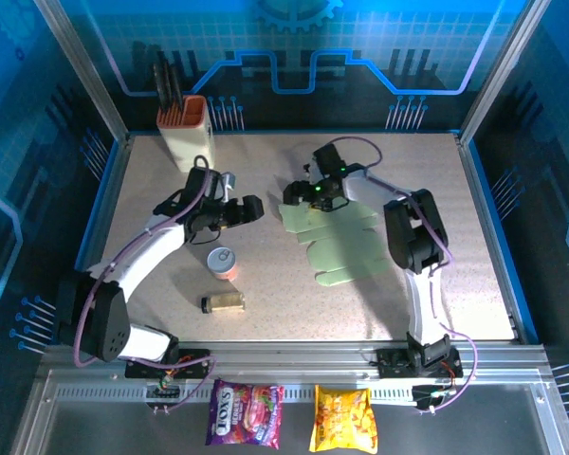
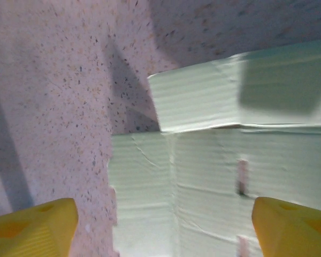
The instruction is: Fold the paper box
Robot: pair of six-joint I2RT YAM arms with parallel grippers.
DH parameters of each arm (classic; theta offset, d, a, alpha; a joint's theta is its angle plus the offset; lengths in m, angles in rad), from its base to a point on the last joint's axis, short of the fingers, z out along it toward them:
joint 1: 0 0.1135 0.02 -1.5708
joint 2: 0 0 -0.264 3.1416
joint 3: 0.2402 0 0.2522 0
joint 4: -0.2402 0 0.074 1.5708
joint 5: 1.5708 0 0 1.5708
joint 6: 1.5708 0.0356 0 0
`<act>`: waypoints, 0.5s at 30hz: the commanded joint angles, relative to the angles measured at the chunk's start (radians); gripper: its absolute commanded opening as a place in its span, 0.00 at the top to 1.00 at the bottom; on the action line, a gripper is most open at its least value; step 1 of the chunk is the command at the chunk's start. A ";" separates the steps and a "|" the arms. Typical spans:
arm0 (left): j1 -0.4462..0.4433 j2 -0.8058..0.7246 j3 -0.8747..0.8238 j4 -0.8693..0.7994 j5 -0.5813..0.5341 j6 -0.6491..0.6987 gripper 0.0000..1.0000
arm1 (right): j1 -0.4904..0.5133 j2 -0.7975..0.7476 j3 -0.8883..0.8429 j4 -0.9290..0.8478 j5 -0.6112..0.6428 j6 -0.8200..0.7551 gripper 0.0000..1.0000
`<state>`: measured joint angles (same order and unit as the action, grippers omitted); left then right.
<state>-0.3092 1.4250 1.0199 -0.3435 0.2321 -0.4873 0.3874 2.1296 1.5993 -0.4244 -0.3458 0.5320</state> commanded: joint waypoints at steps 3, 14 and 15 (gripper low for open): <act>-0.092 0.127 0.102 0.100 0.008 -0.104 0.08 | -0.152 -0.148 -0.114 0.054 -0.115 -0.029 0.19; -0.230 0.420 0.281 0.280 0.065 -0.280 0.10 | -0.349 -0.129 -0.138 -0.084 -0.113 -0.178 0.27; -0.234 0.444 0.297 0.279 0.067 -0.290 0.10 | -0.357 -0.119 -0.135 -0.096 -0.112 -0.187 0.27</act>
<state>-0.5278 1.8183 1.2629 -0.1081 0.2718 -0.7204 0.0544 1.9865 1.4715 -0.4561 -0.4316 0.4046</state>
